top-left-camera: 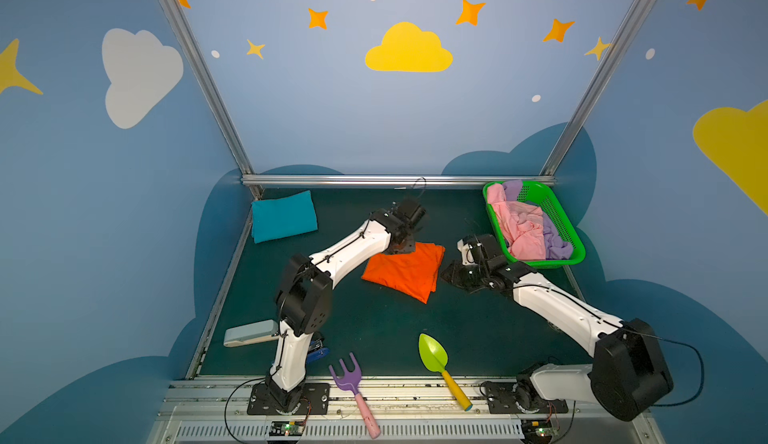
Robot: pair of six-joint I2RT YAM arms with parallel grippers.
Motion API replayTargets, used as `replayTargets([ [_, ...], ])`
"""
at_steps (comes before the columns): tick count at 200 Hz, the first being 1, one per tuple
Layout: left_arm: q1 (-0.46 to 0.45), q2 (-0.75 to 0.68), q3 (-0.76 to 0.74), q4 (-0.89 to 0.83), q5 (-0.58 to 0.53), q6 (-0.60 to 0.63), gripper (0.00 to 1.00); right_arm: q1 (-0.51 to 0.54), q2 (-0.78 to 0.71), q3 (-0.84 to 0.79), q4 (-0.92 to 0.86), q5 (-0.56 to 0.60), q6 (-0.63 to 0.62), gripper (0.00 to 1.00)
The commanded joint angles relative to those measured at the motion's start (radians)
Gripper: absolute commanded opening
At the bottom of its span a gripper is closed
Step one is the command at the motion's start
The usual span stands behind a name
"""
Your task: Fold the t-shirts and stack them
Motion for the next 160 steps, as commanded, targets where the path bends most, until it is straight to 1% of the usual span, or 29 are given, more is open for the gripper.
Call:
replayTargets([
  [1, -0.066, 0.005, -0.061, -0.013, 0.005, -0.042, 0.46, -0.033, 0.052, -0.033, 0.003, -0.066, 0.026, 0.31],
  [22, -0.111, 0.036, -0.076, 0.011, 0.022, -0.068, 0.53, -0.038, 0.132, -0.024, 0.024, -0.109, 0.016, 0.33],
  [33, -0.126, 0.062, -0.061, 0.014, 0.041, -0.076, 0.55, -0.042, 0.175, -0.027, 0.052, -0.128, 0.019, 0.31],
  [50, -0.149, 0.105, -0.018, 0.001, 0.044, -0.077, 0.56, -0.054, 0.236, -0.036, 0.112, -0.173, 0.036, 0.28],
  [83, -0.171, 0.169, 0.040, -0.012, 0.040, -0.068, 0.57, -0.074, 0.325, -0.047, 0.208, -0.223, 0.077, 0.26],
  [112, -0.174, 0.220, 0.066, -0.027, 0.028, -0.057, 0.56, -0.101, 0.343, -0.066, 0.246, -0.230, 0.110, 0.24],
  [160, -0.177, 0.277, 0.106, -0.034, 0.008, -0.032, 0.55, -0.129, 0.315, -0.089, 0.230, -0.219, 0.104, 0.25],
])
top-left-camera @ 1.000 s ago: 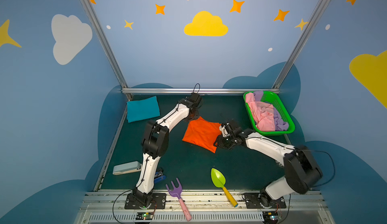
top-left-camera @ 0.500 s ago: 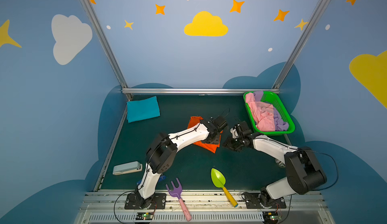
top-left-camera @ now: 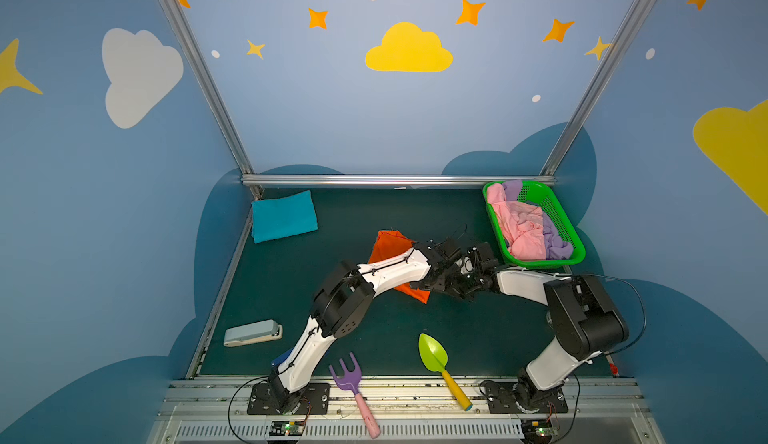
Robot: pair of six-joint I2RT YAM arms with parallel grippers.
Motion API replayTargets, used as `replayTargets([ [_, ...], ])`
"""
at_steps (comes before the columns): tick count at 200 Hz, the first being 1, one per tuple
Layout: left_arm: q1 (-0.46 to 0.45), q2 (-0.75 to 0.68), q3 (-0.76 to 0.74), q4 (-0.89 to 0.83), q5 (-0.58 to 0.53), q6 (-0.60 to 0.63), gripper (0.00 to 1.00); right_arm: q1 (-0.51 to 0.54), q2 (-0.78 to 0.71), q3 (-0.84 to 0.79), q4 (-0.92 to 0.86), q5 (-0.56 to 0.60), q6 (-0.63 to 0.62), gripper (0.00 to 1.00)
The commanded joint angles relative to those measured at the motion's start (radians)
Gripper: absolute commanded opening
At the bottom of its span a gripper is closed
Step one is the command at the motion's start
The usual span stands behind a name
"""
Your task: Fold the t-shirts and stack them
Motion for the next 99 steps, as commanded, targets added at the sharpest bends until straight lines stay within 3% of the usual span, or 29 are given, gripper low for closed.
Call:
replayTargets([
  [1, -0.001, 0.033, 0.040, -0.035, -0.032, 0.023, 0.55, -0.013, -0.010, -0.026, -0.014, 0.021, 0.007, 0.25],
  [30, -0.001, 0.075, 0.075, -0.053, -0.042, 0.031, 0.44, -0.015, -0.019, -0.036, -0.004, 0.018, 0.020, 0.25],
  [58, -0.001, 0.078, 0.083, -0.062, -0.054, 0.029, 0.15, -0.018, -0.021, -0.036, -0.010, 0.013, 0.021, 0.26],
  [73, -0.001, 0.063, 0.080, -0.060, -0.053, 0.030, 0.05, -0.017, -0.016, -0.034, 0.002, -0.001, 0.026, 0.27],
  [99, -0.001, 0.030, 0.070, -0.063, -0.042, 0.027, 0.04, -0.014, 0.013, -0.017, 0.025, -0.030, 0.030, 0.30],
])
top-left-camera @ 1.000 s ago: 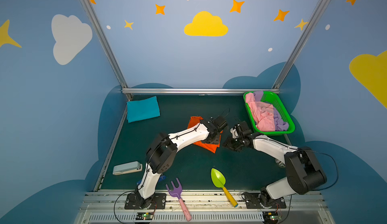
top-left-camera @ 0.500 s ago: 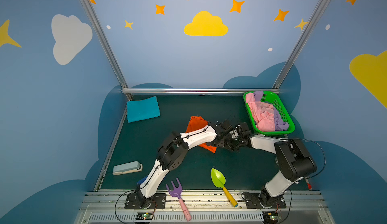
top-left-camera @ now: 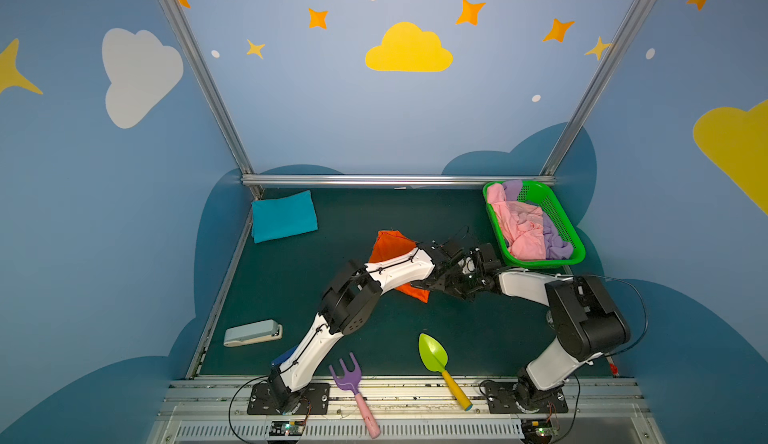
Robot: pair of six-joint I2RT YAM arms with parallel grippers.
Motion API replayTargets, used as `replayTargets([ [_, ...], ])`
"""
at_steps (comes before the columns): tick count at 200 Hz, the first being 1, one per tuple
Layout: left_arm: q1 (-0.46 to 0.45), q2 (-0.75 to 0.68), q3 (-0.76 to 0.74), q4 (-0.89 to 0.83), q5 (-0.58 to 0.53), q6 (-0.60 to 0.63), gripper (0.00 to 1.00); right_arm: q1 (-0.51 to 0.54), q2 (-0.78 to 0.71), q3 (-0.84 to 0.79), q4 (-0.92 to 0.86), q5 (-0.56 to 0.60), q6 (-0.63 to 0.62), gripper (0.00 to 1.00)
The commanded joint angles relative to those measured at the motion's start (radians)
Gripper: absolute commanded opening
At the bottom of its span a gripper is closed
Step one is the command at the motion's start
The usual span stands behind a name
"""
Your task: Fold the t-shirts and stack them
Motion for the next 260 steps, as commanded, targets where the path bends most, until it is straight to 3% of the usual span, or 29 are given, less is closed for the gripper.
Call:
replayTargets([
  [1, -0.001, -0.038, -0.002, -0.033, -0.003, 0.001, 0.04, -0.003, 0.022, 0.000, -0.004, -0.005, 0.006, 0.30],
  [109, -0.004, -0.120, -0.036, -0.042, 0.043, -0.034, 0.04, 0.033, 0.133, 0.021, 0.170, -0.096, 0.105, 0.30],
  [147, -0.004, -0.117, -0.033, -0.046, 0.044, -0.031, 0.14, 0.047, 0.145, 0.004, 0.225, -0.133, 0.138, 0.06],
  [170, -0.003, -0.112, -0.033, -0.049, 0.046, -0.034, 0.09, 0.051, 0.138, -0.020, 0.261, -0.162, 0.172, 0.00],
  [188, -0.003, -0.108, -0.033, -0.047, 0.050, -0.034, 0.04, 0.058, 0.127, -0.039, 0.278, -0.175, 0.194, 0.00],
  [224, -0.003, -0.115, -0.036, -0.040, 0.060, -0.033, 0.04, 0.062, 0.116, -0.056, 0.316, -0.191, 0.237, 0.00],
  [260, -0.001, -0.122, -0.041, -0.042, 0.057, -0.030, 0.04, 0.056, 0.110, -0.057, 0.324, -0.207, 0.264, 0.19],
])
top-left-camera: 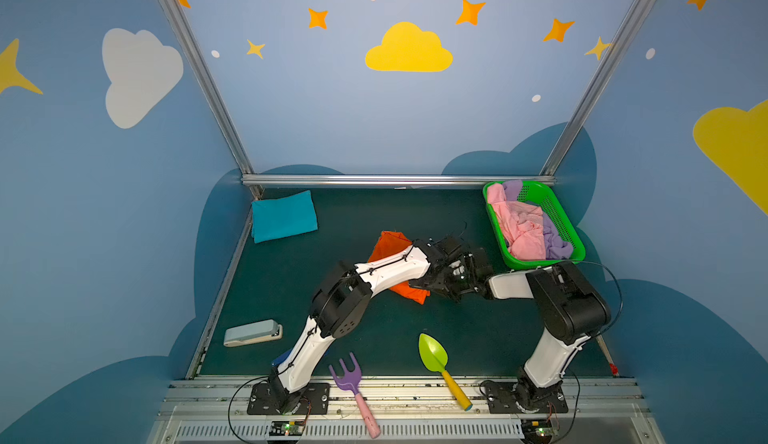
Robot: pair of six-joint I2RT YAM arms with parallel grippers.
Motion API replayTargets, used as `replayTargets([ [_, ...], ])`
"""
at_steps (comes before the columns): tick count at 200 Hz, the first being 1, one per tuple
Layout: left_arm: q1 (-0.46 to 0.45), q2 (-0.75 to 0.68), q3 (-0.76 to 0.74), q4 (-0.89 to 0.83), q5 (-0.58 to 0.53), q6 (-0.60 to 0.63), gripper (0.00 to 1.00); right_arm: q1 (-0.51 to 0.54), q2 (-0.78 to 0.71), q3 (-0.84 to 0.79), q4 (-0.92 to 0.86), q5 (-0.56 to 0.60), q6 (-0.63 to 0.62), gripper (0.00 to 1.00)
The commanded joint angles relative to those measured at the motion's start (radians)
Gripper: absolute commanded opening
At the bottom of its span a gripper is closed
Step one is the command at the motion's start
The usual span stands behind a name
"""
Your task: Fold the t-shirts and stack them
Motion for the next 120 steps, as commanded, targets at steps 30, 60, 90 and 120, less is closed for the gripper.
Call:
replayTargets([
  [30, 0.003, -0.040, -0.010, -0.003, 0.004, -0.001, 0.04, 0.002, -0.056, -0.014, -0.034, -0.024, 0.022, 0.22],
  [60, 0.006, -0.040, -0.016, 0.000, 0.007, -0.001, 0.04, -0.008, -0.104, -0.047, -0.086, -0.018, 0.004, 0.21],
  [90, 0.007, -0.038, -0.018, -0.001, 0.008, -0.001, 0.04, -0.018, -0.143, -0.047, -0.141, -0.006, -0.024, 0.21],
  [120, 0.007, -0.038, -0.017, 0.001, 0.015, -0.005, 0.04, -0.018, -0.122, -0.041, -0.130, -0.018, -0.026, 0.05],
])
